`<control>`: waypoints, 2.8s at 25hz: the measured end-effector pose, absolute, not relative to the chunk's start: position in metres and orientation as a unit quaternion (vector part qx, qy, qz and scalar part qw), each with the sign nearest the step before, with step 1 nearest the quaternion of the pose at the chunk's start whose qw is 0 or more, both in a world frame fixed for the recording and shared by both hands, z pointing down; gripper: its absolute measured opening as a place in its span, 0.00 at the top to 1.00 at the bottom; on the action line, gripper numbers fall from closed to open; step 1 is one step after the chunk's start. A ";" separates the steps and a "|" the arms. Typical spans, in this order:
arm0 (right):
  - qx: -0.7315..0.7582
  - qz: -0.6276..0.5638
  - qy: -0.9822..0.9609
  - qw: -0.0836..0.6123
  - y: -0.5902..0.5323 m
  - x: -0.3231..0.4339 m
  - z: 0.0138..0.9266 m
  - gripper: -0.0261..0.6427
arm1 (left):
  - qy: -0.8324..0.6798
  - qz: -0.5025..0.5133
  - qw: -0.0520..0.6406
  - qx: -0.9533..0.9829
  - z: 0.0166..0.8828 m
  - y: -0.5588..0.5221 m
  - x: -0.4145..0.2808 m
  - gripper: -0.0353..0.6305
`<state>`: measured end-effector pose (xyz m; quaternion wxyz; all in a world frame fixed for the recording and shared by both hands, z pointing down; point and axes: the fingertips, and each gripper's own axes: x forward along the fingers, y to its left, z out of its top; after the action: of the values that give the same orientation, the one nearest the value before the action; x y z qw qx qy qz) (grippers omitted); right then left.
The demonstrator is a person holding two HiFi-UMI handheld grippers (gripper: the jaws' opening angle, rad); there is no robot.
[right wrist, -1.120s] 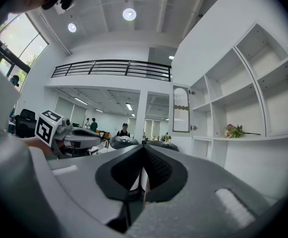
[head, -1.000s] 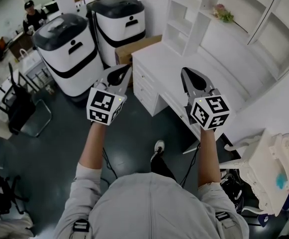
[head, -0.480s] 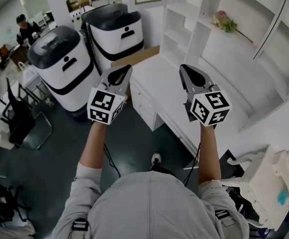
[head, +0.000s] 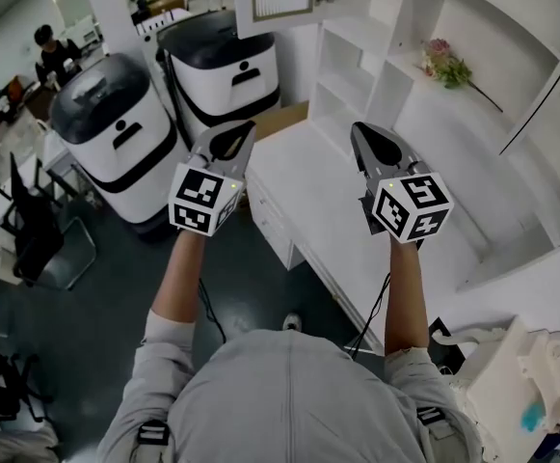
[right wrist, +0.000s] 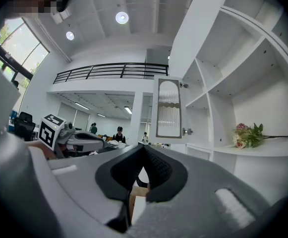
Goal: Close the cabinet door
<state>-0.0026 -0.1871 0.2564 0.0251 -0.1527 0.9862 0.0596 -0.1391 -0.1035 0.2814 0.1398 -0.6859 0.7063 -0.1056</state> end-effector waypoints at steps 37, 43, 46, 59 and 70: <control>-0.200 0.059 0.978 0.010 -0.379 -0.169 0.255 0.96 | 0.743 -0.054 0.109 -0.659 0.276 -0.301 -0.360 0.74; -0.224 0.062 0.973 -0.005 -0.401 -0.217 0.256 0.96 | 0.732 -0.047 0.114 -0.670 0.267 -0.332 -0.415 0.72; -0.237 0.064 0.969 -0.008 -0.409 -0.234 0.255 0.96 | 0.723 -0.047 0.115 -0.679 0.264 -0.349 -0.435 0.70; -0.307 0.054 0.950 -0.009 -0.427 -0.224 0.264 0.96 | 0.691 -0.003 0.131 -0.711 0.259 -0.381 -0.438 0.76; -0.328 0.045 0.943 -0.021 -0.432 -0.155 0.271 0.96 | 0.649 0.052 0.131 -0.748 0.257 -0.366 -0.361 0.79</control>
<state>-0.1550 -0.4317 0.2713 -0.0209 -0.3279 0.9434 0.0454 -0.3607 -0.3658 0.2573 0.1307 -0.7478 0.6489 0.0522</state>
